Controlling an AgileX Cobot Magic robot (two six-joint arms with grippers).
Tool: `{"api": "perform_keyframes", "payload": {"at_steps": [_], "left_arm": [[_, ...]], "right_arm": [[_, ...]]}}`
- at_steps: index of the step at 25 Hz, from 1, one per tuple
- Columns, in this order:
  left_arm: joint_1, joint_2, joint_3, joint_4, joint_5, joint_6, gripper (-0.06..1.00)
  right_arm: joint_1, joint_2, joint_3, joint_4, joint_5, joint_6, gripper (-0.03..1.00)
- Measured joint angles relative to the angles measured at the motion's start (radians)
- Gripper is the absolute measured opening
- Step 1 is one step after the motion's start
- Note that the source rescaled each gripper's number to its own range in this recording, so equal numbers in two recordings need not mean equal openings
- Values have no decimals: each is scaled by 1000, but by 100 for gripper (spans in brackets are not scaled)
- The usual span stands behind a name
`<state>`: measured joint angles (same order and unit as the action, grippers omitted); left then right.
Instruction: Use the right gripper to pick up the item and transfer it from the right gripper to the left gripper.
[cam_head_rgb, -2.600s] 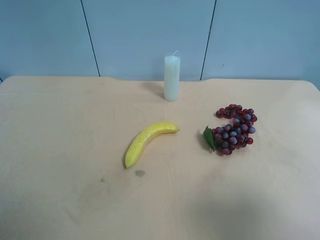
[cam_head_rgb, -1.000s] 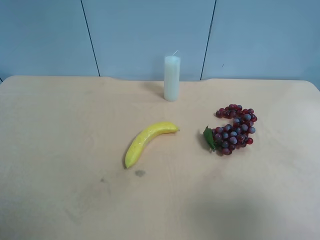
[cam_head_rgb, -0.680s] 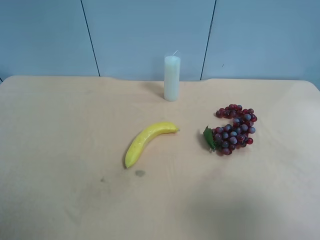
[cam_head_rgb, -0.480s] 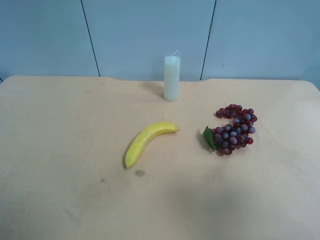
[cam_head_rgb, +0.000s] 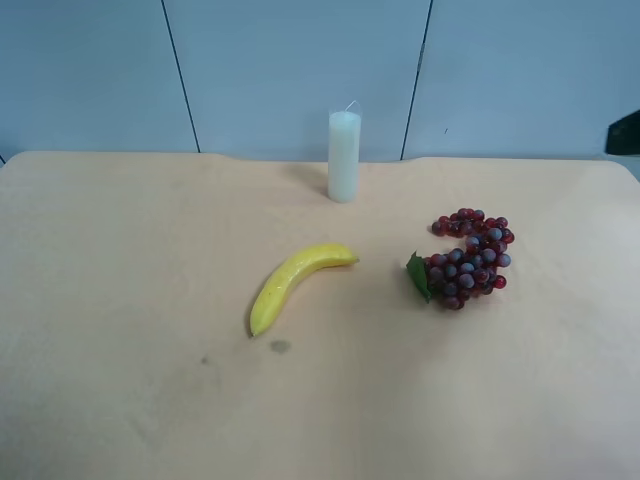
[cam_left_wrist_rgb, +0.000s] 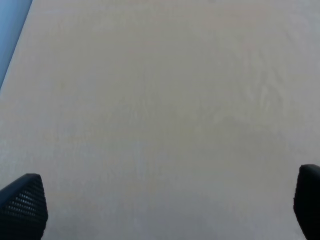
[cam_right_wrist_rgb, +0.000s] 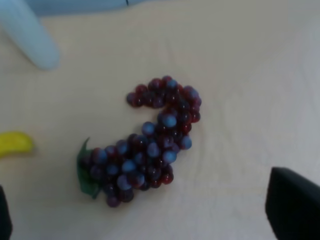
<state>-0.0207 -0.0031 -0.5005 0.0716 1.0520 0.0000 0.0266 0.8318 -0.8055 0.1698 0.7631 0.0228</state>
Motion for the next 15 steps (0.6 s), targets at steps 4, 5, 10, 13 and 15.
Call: {"api": "perform_keyframes", "payload": {"at_steps": [4, 5, 10, 13, 15], "left_arm": [[0, 0, 0, 0, 0, 0, 100], [0, 0, 0, 0, 0, 0, 100], [0, 0, 0, 0, 0, 0, 100], [0, 0, 0, 0, 0, 0, 100], [0, 0, 0, 0, 0, 0, 100]], "right_arm": [[0, 265, -122, -1, 0, 10, 100], [0, 331, -150, -7, 0, 10, 100], [0, 610, -304, -68, 62, 18, 100], [-5, 741, -396, -70, 102, 31, 100], [-14, 819, -454, -70, 140, 34, 100]]}}
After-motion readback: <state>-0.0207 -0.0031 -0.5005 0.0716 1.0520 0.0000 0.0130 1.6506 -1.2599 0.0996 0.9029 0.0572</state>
